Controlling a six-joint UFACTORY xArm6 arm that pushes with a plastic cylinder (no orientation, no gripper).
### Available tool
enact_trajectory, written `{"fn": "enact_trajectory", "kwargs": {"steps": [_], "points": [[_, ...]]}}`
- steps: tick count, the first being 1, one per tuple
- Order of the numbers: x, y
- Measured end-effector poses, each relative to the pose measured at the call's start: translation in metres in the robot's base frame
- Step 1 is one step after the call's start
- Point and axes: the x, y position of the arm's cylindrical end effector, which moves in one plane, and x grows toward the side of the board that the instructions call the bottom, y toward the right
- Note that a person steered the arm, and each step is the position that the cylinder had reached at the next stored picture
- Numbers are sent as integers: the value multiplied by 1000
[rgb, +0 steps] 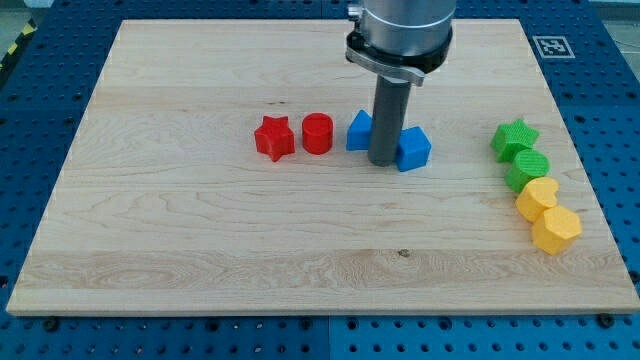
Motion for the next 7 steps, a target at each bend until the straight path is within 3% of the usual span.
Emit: {"fn": "enact_trajectory", "kwargs": {"steps": [2, 4, 7], "points": [[7, 10], [-21, 11], [1, 37]]}}
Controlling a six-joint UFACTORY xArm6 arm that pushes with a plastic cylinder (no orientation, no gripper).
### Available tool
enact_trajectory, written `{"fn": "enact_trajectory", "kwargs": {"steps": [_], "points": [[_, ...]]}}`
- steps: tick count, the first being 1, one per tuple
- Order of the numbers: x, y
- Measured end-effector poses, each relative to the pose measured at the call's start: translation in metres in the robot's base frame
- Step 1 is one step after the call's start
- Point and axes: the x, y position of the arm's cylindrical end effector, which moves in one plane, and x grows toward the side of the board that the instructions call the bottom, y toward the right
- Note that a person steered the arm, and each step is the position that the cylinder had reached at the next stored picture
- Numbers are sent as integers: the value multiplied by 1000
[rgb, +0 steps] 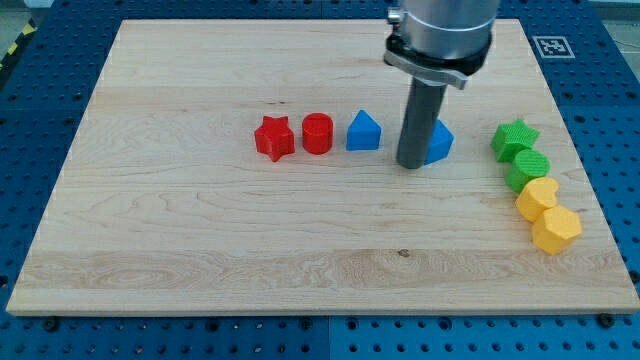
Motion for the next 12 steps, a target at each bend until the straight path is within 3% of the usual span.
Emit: {"fn": "enact_trajectory", "kwargs": {"steps": [6, 12], "points": [[-62, 32], [-69, 72]]}}
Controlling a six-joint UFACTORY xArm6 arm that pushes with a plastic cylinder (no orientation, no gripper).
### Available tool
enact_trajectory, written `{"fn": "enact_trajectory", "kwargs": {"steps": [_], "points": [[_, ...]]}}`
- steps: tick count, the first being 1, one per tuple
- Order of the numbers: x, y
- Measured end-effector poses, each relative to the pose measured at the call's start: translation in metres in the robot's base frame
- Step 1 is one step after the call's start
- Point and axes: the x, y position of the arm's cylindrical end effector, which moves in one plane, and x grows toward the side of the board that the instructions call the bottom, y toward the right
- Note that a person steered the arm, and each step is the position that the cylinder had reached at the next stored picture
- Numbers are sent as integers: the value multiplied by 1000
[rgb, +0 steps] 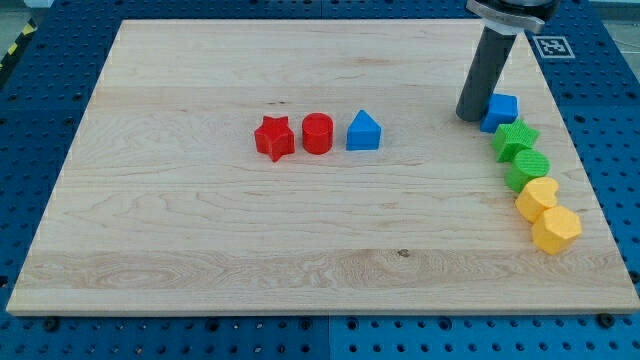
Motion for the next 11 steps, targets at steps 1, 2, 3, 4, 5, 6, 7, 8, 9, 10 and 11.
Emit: {"fn": "enact_trajectory", "kwargs": {"steps": [1, 2, 3, 4, 5, 6, 7, 8, 9, 10, 11], "points": [[-3, 0], [-6, 0], [-9, 0], [-14, 0], [-19, 0], [-24, 0], [-28, 0], [-34, 0], [-40, 0], [-47, 0], [-51, 0]]}}
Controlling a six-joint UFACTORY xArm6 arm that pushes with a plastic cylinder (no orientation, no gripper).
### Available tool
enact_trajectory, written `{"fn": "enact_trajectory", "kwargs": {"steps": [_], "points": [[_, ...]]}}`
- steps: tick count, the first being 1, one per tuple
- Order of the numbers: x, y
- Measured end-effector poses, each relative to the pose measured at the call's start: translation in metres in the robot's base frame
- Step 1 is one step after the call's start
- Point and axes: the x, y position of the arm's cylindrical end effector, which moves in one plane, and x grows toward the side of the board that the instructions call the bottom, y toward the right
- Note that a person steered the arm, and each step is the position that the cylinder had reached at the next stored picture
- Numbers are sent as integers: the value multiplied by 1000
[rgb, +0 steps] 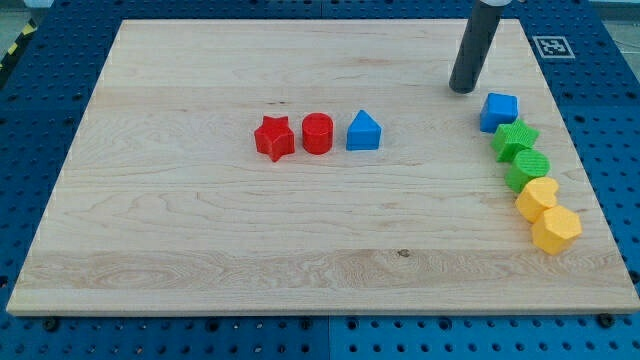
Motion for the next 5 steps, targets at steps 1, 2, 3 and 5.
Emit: {"fn": "enact_trajectory", "kwargs": {"steps": [1, 2, 3, 5], "points": [[-5, 0], [-8, 0], [-9, 0], [-11, 0]]}}
